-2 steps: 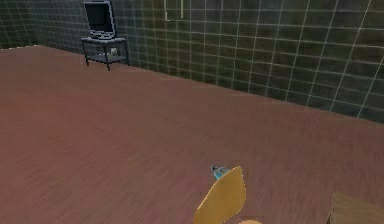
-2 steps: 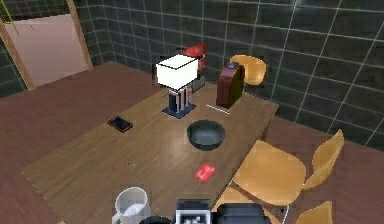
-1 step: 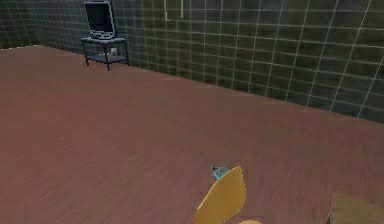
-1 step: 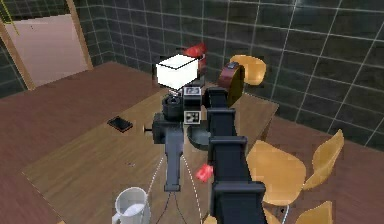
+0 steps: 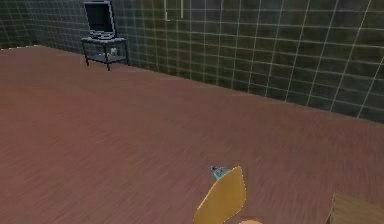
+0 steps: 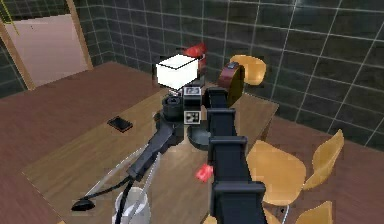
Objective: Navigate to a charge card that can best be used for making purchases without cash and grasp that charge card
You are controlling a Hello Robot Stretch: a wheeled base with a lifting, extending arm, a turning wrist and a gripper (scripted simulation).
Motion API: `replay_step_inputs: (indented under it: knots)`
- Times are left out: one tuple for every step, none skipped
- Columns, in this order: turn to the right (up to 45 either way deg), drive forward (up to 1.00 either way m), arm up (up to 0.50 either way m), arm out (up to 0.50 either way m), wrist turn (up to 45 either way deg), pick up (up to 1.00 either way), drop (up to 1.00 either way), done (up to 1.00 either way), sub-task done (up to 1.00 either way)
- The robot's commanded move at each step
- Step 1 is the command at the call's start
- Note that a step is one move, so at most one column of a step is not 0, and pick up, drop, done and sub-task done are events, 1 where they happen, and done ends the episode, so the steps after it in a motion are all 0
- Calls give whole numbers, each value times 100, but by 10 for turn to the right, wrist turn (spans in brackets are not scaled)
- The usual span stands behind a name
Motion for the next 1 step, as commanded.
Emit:
replay_step_inputs:
  knots:
    - [0, 0, 0, 0, 450, 0, 0, 0, 0]
